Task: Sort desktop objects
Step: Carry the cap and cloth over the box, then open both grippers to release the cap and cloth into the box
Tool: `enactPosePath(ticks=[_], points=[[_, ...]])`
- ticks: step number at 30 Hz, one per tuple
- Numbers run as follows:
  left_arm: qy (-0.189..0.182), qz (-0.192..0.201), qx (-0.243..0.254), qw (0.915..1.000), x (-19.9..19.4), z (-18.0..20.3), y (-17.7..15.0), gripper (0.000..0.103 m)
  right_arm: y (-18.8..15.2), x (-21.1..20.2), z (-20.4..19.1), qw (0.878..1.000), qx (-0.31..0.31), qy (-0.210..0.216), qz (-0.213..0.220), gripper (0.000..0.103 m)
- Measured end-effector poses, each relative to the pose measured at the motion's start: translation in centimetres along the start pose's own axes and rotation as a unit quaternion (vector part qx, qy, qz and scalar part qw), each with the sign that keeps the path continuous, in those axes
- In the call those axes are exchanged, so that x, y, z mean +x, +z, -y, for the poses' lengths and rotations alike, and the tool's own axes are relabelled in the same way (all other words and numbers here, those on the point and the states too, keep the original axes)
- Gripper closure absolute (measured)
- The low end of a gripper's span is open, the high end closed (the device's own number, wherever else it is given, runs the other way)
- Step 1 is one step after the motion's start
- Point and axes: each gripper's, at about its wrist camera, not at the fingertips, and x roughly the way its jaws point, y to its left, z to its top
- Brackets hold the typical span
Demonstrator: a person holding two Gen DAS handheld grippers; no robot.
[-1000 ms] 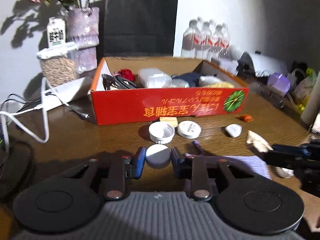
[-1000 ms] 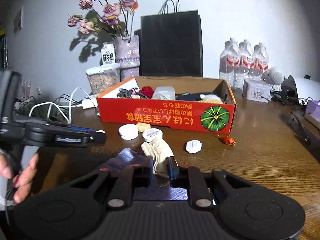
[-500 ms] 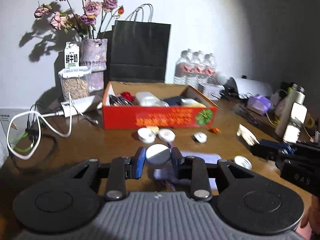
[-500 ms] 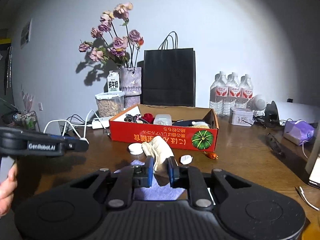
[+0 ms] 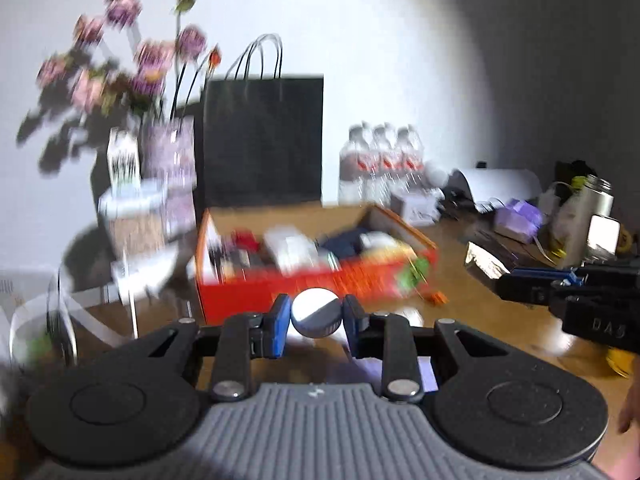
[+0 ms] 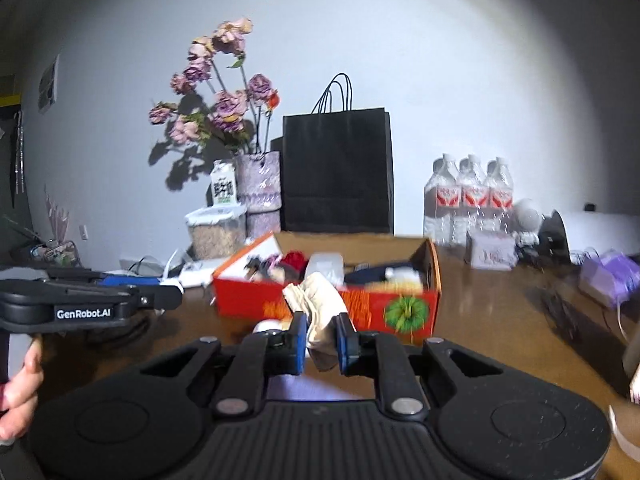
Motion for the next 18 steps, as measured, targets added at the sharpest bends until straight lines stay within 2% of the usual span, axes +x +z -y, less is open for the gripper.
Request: enactPosePath(ticks=[2,4,7,9,11,14,18], points=[[0.009,0.011,0.022,0.9996,2.8,-0.9,2.6,0.074,2.9,3.2,0.8,1.0,0.01,-0.012,-0.018,0.089],[-0.004,-0.005,0.03,0.9995,6.7,-2.1,5.2,0.074,5.8,7.2,1.8,0.999,0.014,-0.007,-0.035,0.089],[-0.02,-0.053,0.024,0.9981,13.4,-3.9,8.4,0.074,9.2,14.3,3.5,0.997,0.024,-0.008,-0.077,0.089],[-0.031,-0.099,0.003,0.9946,18.5,-5.3,9.9,0.074,10.8,20.1,4.8,0.992,0.042,0.0,-0.123,0.089],[-0.03,-0.141,-0.021,0.9893,23.6,-6.7,10.8,0.074,11.6,25.4,5.9,0.984,0.064,0.007,-0.167,0.089],[-0.025,-0.199,-0.022,0.9795,29.9,-7.5,10.3,0.074,11.1,32.2,7.3,0.97,0.101,0.007,-0.223,0.088],[0.007,-0.236,-0.006,0.9717,34.3,-7.7,8.7,0.073,9.5,37.6,6.9,0.959,0.093,-0.006,-0.266,0.086]])
